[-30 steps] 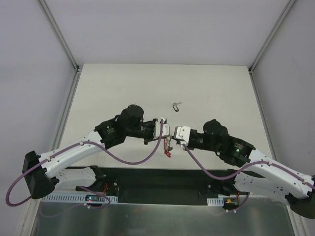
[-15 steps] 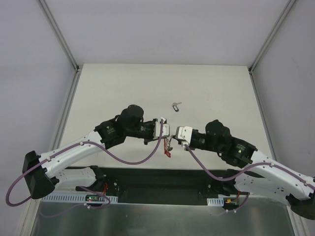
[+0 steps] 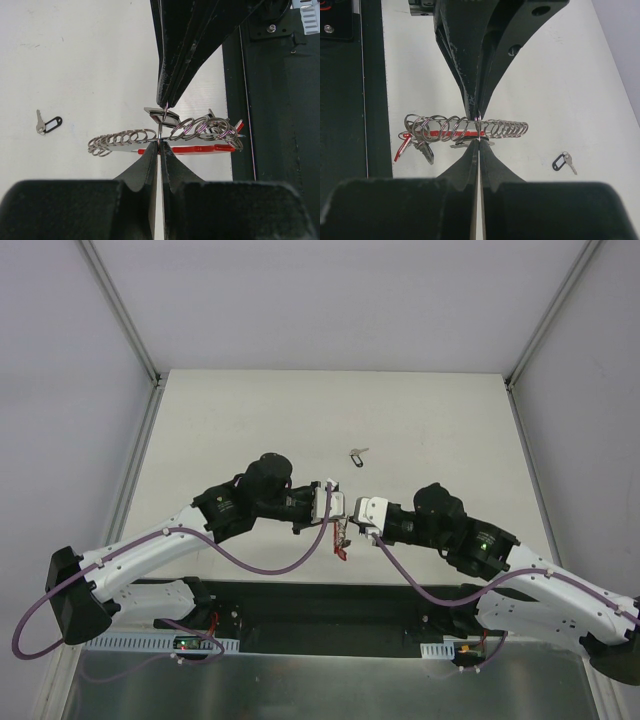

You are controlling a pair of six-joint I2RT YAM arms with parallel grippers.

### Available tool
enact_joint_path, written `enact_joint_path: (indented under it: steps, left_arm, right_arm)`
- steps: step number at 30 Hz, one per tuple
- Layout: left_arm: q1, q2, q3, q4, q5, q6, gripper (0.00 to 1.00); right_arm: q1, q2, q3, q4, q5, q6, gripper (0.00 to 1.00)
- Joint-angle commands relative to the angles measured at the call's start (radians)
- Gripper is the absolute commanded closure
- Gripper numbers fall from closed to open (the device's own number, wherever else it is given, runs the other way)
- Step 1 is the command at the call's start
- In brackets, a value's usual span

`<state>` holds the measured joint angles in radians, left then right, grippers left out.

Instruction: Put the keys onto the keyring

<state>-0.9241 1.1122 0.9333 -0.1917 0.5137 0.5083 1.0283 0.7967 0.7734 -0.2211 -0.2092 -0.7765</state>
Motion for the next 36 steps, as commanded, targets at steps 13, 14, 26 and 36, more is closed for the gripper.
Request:
enact_joint_path:
  steps: [13, 14, 26, 36]
  left_arm:
    - [-0.015, 0.003, 0.01, 0.051, 0.039, -0.014, 1.0]
    - [-0.015, 0.005, 0.012, 0.049, 0.039, -0.016, 1.0]
    - [-0.018, 0.003, 0.007, 0.049, 0.026, -0.013, 1.0]
    - [-0.018, -0.003, 0.001, 0.046, -0.007, -0.004, 1.0]
  right_arm:
    - [0.006, 0.004, 0.023, 0.012, -0.022, -0.015, 0.99]
    - [0.006, 0.006, 0.024, 0.012, -0.024, -0.015, 0.99]
    - [0.007, -0.01, 0.02, 0.016, -0.007, -0.012, 0.99]
    - [0.007, -0.025, 0.026, 0.0, -0.004, -0.012, 0.99]
